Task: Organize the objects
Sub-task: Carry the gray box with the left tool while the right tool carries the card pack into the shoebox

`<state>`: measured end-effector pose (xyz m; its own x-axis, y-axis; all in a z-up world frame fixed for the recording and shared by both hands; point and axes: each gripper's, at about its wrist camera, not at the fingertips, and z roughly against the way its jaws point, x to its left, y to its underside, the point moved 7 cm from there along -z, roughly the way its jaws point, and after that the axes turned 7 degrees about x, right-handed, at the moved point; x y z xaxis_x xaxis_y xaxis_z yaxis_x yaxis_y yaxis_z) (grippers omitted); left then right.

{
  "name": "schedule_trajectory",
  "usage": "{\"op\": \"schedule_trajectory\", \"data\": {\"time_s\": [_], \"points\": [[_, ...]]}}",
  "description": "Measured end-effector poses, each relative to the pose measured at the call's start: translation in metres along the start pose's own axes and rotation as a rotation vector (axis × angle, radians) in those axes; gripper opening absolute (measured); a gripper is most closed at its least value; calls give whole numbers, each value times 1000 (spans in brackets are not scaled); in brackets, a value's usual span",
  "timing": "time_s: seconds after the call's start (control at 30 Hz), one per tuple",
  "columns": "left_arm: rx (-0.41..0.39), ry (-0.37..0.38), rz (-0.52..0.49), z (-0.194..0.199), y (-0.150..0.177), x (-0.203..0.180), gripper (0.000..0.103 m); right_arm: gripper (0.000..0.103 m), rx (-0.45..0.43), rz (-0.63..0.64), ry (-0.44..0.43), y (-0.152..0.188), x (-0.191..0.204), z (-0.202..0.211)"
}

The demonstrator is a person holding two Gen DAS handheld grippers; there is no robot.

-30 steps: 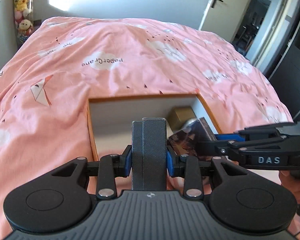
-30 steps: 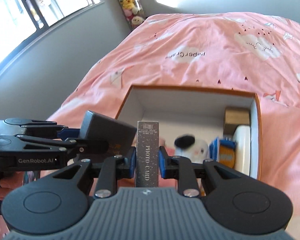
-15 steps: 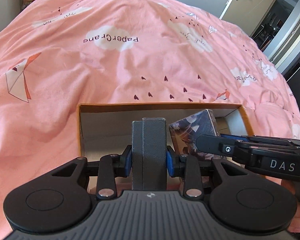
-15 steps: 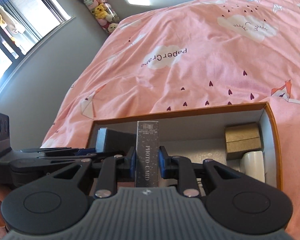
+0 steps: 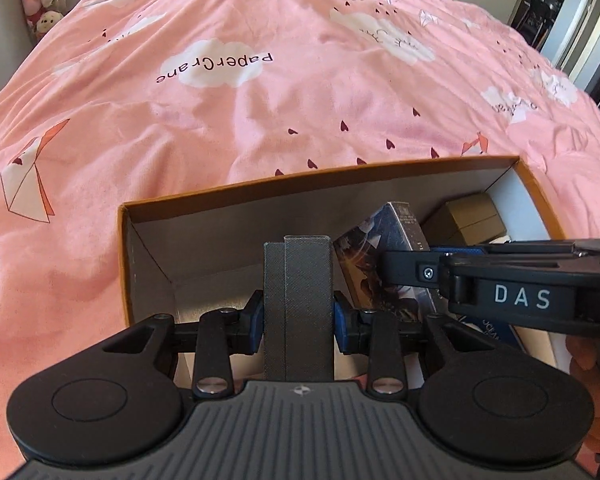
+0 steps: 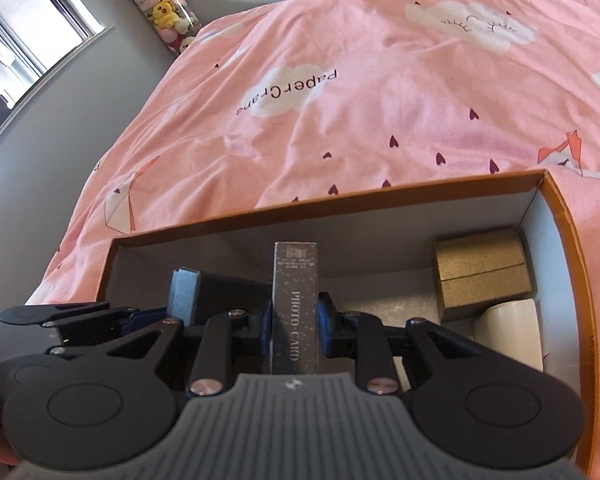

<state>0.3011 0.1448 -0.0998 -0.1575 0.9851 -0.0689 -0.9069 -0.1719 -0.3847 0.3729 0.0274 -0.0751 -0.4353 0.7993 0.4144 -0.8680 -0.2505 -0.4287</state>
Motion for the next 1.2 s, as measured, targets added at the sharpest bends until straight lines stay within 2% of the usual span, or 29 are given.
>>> {"op": "schedule_trajectory", "data": {"time_s": [0.17, 0.37, 0.53, 0.63, 0.73, 0.83, 1.2], "points": [[-12, -48, -59, -3, 0, -3, 43, 24, 4, 0, -6, 1, 0, 1], [-11, -146, -159, 4, 2, -9, 44, 24, 7, -6, -17, 0, 0, 2], [-19, -279, -212, 14, 2, -2, 44, 24, 8, 15, -43, -1, 8, 4], [-4, -284, -206, 20, 2, 6, 43, 24, 6, 16, -64, -2, 14, 4], [-13, -266, -208, 29, 2, 8, 39, 24, 5, 27, -83, -4, 24, 3], [-36, -284, -216, 40, 1, 11, 37, 24, 13, 29, -106, -5, 33, 0], [-95, -201, -190, 76, 0, 20, 38, 24, 65, 44, -185, -4, 66, -21]]}}
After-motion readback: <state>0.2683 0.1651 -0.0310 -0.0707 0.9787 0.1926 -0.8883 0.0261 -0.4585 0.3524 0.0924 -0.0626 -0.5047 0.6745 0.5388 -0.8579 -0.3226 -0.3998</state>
